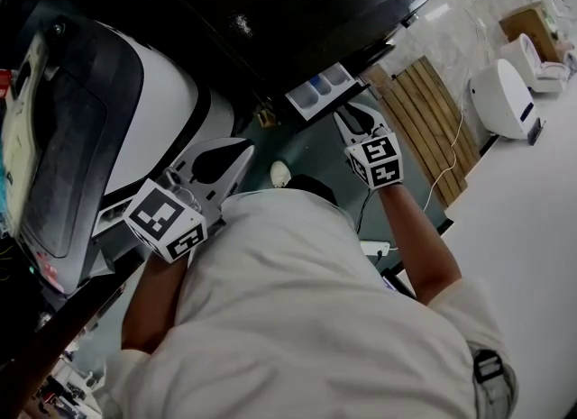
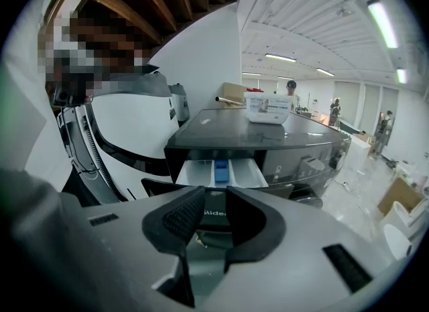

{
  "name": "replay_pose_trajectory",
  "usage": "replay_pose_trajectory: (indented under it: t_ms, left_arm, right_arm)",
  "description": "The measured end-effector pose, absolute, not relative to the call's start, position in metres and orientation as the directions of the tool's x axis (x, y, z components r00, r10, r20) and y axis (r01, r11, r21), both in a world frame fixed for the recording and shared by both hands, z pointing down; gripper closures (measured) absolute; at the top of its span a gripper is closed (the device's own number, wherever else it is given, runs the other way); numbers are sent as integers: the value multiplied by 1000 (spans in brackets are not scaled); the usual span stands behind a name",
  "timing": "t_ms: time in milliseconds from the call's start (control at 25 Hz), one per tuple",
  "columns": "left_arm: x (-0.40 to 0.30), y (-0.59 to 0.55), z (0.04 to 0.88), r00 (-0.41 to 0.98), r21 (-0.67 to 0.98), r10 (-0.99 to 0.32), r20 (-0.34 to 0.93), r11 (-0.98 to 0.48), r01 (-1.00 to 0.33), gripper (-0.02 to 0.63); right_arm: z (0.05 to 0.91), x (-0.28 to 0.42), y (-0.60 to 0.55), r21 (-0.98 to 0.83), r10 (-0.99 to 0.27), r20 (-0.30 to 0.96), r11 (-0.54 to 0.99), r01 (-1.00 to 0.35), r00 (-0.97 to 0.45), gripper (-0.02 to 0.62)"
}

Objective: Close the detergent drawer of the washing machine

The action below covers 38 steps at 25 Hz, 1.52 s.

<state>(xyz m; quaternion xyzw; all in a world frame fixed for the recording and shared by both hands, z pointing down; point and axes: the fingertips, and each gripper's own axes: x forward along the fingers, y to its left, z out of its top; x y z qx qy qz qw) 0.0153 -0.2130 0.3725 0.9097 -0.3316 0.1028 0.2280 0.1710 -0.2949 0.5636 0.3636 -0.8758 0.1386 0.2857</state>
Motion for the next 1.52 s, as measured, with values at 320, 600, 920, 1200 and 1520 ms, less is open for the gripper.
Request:
replay_pose_trajectory:
  t_ms: [320, 600, 920, 1200, 1520]
  left_arm:
    - [15, -218, 374, 758, 351, -559, 337, -673, -652, 612]
    - [14, -223, 375, 755, 351, -562, 340, -669, -655, 612]
    - [12, -229, 377, 754, 356, -561, 340, -666, -656, 612]
    - [13, -232, 378, 757, 361, -558, 339, -666, -653, 612]
    - [13, -234, 377, 757, 359, -559, 339, -666, -653, 612]
  right_arm:
    - [564, 166, -301, -37, -556, 599, 700, -713, -577, 512]
    - [564, 161, -307, -41, -554, 595, 703, -710, -583, 512]
    - [564, 157, -312, -40, -550, 596, 707, -706, -585, 512]
    - [563, 155, -315, -43, -553, 593, 705, -708, -586, 512]
    - [563, 153, -318, -44, -554, 589, 706, -707, -589, 512]
